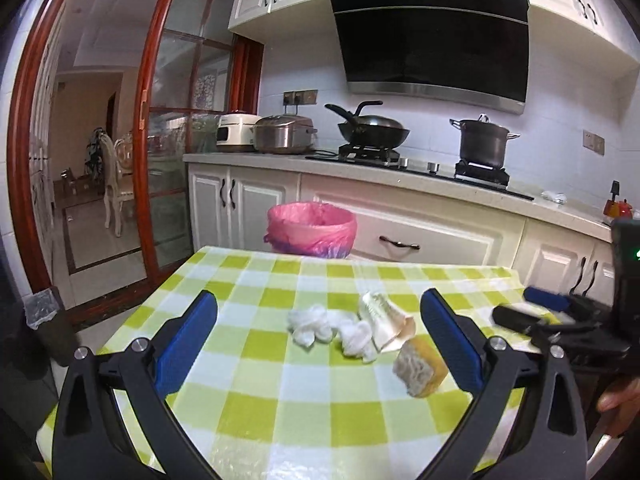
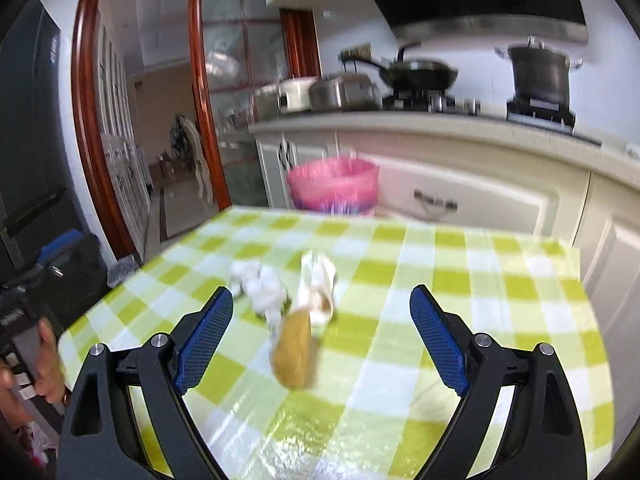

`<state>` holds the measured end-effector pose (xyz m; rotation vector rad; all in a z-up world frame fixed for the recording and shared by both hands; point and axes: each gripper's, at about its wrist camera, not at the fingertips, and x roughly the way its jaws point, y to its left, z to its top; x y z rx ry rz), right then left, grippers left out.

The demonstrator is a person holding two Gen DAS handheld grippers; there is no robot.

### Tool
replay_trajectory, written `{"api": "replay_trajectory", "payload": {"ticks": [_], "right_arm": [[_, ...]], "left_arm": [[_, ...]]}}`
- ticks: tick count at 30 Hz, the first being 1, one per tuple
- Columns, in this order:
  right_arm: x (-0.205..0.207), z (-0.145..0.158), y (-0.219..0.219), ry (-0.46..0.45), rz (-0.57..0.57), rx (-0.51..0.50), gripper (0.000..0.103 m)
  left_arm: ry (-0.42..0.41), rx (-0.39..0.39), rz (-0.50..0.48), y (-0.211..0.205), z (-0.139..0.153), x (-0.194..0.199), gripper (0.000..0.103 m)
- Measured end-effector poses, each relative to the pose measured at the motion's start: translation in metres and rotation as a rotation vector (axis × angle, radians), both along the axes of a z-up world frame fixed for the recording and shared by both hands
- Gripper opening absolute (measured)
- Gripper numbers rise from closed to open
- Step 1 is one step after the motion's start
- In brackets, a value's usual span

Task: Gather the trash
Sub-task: 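Move both tools back over the table, then grasp the crumpled white tissue with the left tool while the right tool grasps the yellow sponge roll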

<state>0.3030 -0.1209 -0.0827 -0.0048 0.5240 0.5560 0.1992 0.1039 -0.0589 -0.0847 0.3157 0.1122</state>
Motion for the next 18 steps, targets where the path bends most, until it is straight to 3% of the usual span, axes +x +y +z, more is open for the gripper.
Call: {"api": "replay_trajectory", "payload": {"ticks": [7, 11, 18], "right_arm": [[0.023, -0.042, 0.029, 0.099, -0.015, -0.028, 0.085], [0.036, -0.056, 0.047, 0.148, -0.009, -0.054, 0.085], [0.051, -0.073, 0.069, 0.207, 0.017, -0.125, 0.084]], "left_arm": [[0.031, 0.006, 0.023, 0.007, -0.019, 0.006, 0.098], [0.065, 0.034, 0.034, 0.012, -0.029, 0.013, 0.098], [0.087, 0.018, 0.058, 0.027, -0.038, 0.017, 0.098]]}}
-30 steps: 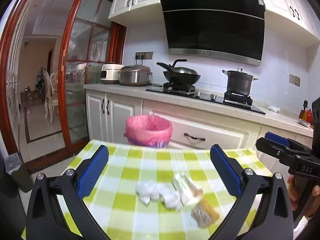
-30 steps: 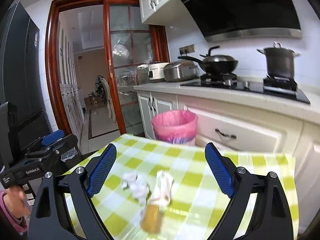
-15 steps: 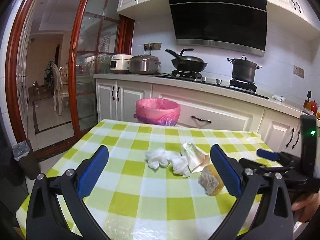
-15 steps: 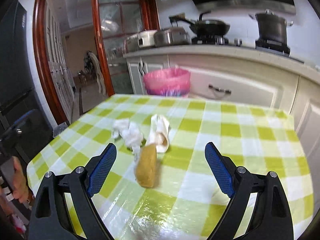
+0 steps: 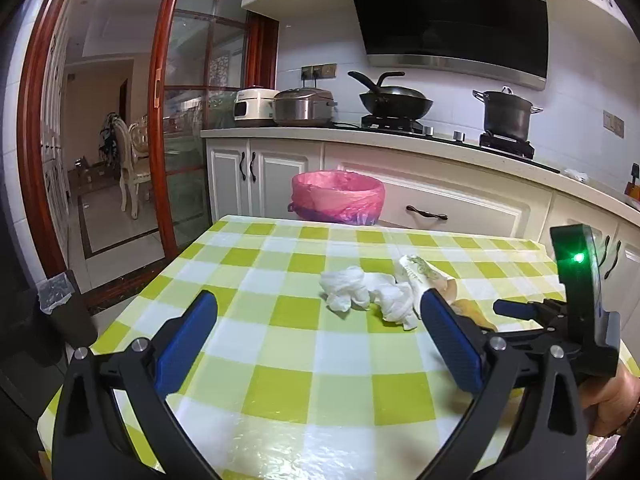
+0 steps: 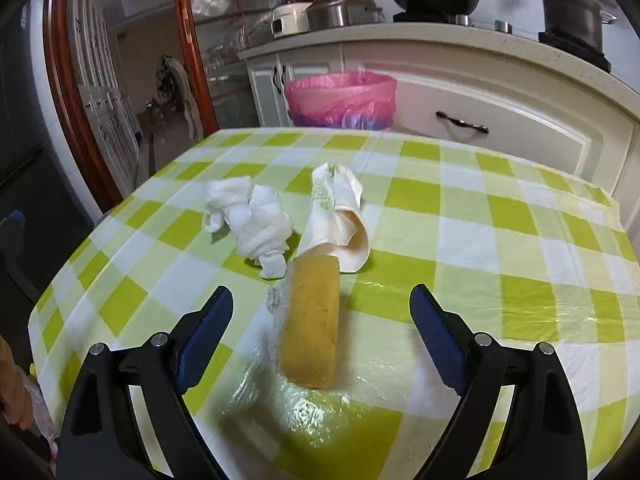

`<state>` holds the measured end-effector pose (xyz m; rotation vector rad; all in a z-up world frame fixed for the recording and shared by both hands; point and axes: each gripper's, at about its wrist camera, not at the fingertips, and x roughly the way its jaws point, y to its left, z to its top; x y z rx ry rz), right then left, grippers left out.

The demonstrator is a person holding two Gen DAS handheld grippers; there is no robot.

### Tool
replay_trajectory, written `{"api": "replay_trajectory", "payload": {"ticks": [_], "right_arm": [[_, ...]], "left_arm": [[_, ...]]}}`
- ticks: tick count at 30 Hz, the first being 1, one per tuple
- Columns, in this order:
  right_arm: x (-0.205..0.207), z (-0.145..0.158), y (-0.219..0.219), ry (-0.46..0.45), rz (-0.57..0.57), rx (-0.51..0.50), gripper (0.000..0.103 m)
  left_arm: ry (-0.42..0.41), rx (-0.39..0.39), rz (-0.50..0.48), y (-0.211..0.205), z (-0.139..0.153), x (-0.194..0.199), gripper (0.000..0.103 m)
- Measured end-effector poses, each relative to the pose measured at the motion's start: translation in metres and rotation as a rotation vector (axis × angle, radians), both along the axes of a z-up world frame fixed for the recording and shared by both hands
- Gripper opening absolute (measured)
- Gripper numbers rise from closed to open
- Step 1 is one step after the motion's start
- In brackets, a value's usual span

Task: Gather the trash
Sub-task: 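Grasp the crumpled white tissue with the left tool while the right tool grasps the yellow sponge roll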

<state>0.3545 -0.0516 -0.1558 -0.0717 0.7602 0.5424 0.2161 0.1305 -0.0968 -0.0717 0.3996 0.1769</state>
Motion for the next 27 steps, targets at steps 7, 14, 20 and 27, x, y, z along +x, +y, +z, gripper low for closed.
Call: {"api": "replay_trajectory", "payload": {"ticks": [7, 14, 20, 27], "right_arm": [[0.012, -0.014, 0.003, 0.073, 0.011, -0.03, 0.059], [0.004, -0.006, -0.01, 0.035, 0.05, 0.024, 0.027], [0.002, 0.021, -0.046, -0.028, 0.001, 0.123, 0.026], [0.003, 0.049, -0.095, -0.097, -0.046, 0.209, 0.026]], "left_arm": [[0.016, -0.008, -0.002, -0.004, 0.0, 0.012, 0.098], [0.04, 0.006, -0.026, -0.021, -0.003, 0.028, 0.098], [0.09, -0.042, -0.045, -0.033, -0.014, 0.078, 0.098], [0.198, -0.063, -0.045, -0.047, -0.039, 0.14, 0.073]]}}
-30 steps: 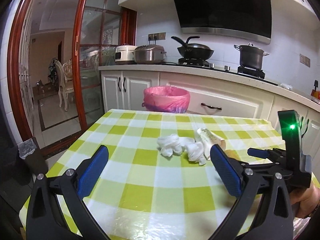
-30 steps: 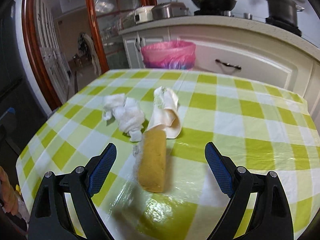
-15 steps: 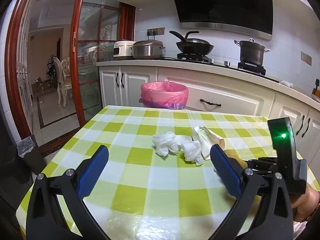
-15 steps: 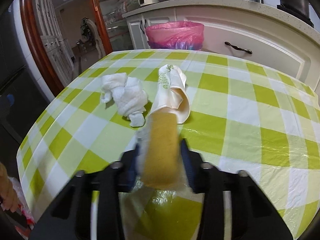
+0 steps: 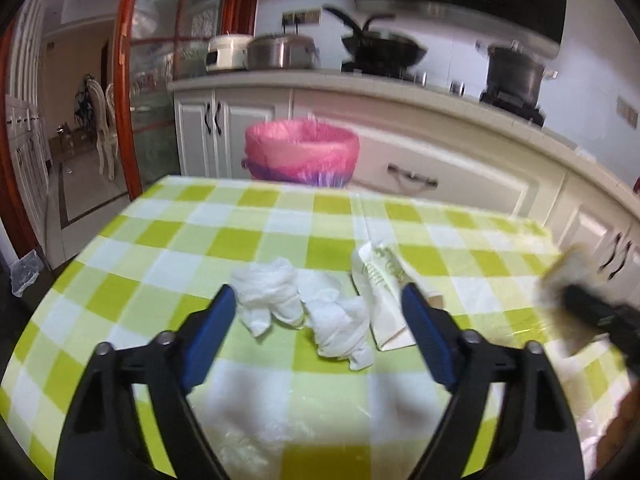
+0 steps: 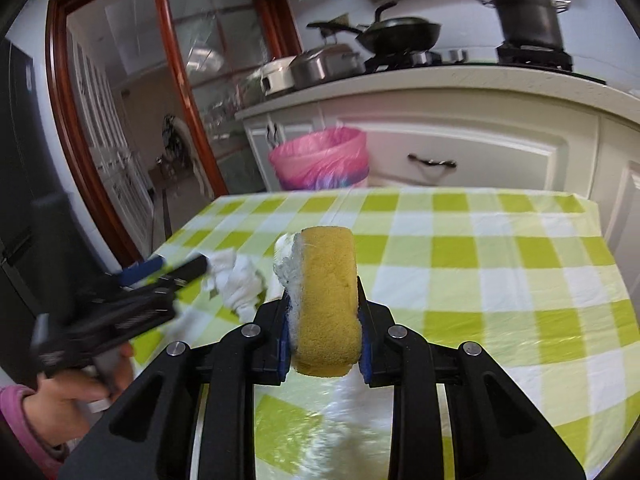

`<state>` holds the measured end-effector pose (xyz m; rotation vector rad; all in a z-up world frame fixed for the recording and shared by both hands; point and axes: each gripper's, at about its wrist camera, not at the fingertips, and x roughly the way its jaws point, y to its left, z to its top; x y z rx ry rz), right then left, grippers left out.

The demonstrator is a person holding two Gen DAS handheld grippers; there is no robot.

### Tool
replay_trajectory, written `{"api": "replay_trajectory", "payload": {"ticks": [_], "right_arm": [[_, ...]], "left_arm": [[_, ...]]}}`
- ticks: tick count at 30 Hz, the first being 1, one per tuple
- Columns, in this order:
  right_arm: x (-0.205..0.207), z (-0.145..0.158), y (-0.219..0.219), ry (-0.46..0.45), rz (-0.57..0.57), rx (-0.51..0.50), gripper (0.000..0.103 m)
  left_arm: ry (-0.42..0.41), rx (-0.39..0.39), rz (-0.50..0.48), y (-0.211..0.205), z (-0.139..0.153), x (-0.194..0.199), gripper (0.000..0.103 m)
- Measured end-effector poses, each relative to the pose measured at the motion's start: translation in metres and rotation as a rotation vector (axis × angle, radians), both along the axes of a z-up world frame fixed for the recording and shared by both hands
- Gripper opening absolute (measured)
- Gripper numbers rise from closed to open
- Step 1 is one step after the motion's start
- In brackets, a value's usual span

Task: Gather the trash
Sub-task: 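Grasp the crumpled white tissue with the left tool while the right tool grasps the yellow sponge roll, then carry the tissue and yellow sponge roll with both tools to the pink bin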

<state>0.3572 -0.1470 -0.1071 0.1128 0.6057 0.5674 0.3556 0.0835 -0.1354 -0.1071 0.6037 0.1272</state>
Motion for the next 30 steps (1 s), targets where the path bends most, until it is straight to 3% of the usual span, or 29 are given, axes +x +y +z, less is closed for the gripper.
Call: {"api": "replay_trajectory", "payload": {"ticks": [2, 8, 11, 14, 19, 22, 30], "right_arm": [[0.002, 0.0, -0.01, 0.003, -0.007, 0.016, 0.027], [0.011, -0.008, -0.026, 0.029, -0.017, 0.052, 0.027], [0.013, -0.012, -0.03, 0.037, -0.015, 0.06, 0.027], [0.013, -0.014, -0.03, 0.042, -0.013, 0.067, 0.027], [0.012, -0.013, -0.027, 0.038, -0.003, 0.064, 0.027], [0.005, -0.01, -0.021, 0.025, 0.015, 0.06, 0.027], [-0.027, 0.001, 0.003, -0.021, 0.074, 0.028, 0.027]], "left_arm": [[0.044, 0.001, -0.007, -0.004, -0.01, 0.015, 0.067], [0.133, 0.041, -0.001, -0.017, -0.03, 0.042, 0.065], [0.198, 0.047, -0.01, -0.019, -0.039, 0.053, 0.045], [0.214, 0.06, -0.016, -0.02, -0.042, 0.052, 0.034], [0.163, 0.073, -0.055, -0.027, -0.032, 0.028, 0.027], [0.087, 0.057, -0.073, -0.029, -0.016, 0.003, 0.027], [-0.102, 0.124, -0.089, -0.033, 0.025, -0.074, 0.027]]}}
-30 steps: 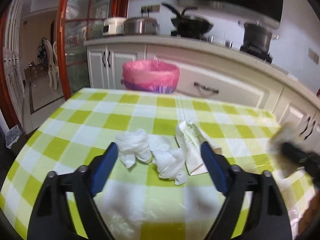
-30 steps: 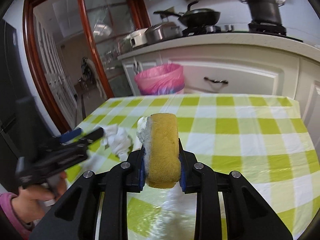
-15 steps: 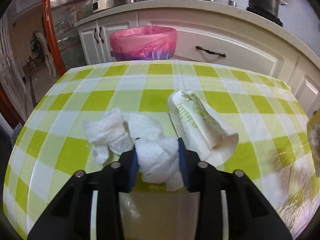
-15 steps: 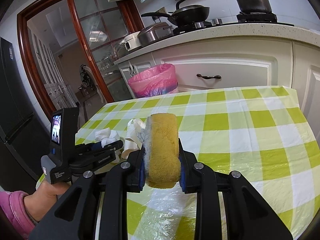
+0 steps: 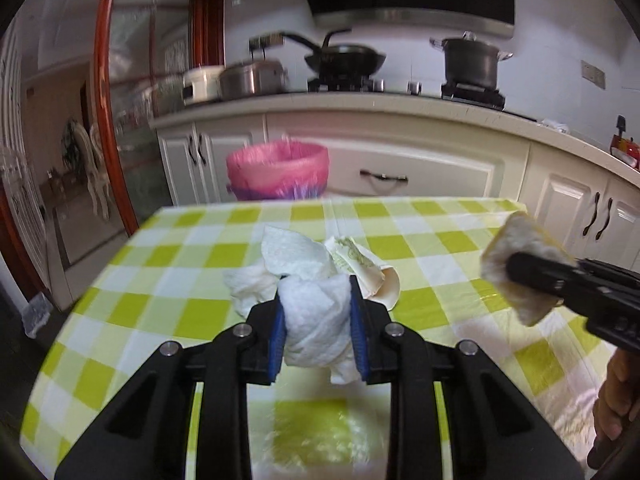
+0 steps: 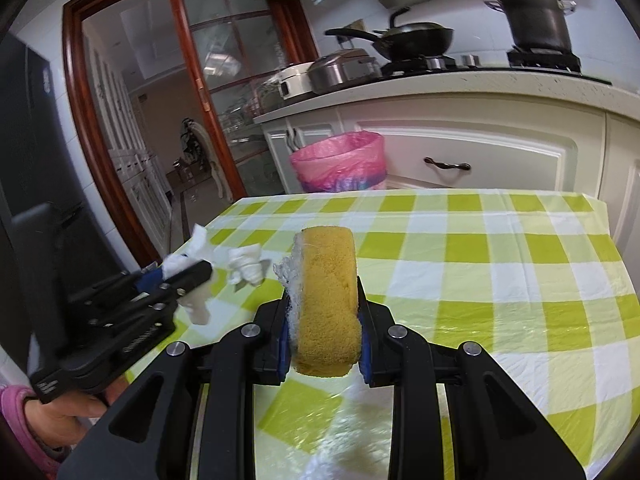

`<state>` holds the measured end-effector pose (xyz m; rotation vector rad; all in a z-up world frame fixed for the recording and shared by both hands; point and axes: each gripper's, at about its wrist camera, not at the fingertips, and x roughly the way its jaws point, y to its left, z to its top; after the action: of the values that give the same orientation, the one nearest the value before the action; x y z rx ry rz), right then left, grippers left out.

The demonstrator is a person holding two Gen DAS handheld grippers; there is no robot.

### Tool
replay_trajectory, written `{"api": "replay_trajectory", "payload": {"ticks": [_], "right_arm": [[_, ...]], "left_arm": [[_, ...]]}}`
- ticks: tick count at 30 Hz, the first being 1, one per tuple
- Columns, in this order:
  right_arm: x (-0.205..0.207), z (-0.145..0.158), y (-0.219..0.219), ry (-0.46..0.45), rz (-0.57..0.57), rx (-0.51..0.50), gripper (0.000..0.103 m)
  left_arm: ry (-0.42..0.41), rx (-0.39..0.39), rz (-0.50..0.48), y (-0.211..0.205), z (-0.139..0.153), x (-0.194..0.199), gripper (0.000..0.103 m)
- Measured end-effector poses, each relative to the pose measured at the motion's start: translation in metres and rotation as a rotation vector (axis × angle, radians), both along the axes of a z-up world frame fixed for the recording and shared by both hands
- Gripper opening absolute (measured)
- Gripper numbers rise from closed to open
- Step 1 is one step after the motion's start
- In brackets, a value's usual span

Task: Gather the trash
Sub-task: 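Carry the tissue and yellow sponge roll with both tools to the pink bin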

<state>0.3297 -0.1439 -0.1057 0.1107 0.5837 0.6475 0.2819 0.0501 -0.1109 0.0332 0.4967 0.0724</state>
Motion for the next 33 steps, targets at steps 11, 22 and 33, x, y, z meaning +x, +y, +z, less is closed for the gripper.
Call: {"api": "replay_trajectory", "payload": {"ticks": [11, 22, 33], "right_arm": [[-0.033, 0.023, 0.031, -0.067, 0.032, -0.022, 0.027], [-0.042, 0.04, 0.06, -0.095, 0.051, -0.026, 0.027], [0.007, 0.066, 0.076, -0.13, 0.05, 0.007, 0.027]], "left_arm": [[-0.144, -0.028, -0.019, 0.001, 0.028, -0.06, 0.027], [-0.203, -0.104, 0.007, 0.031, 0.044, -0.071, 0.027], [-0.238, -0.093, -0.029, 0.048, 0.07, -0.026, 0.027]]}}
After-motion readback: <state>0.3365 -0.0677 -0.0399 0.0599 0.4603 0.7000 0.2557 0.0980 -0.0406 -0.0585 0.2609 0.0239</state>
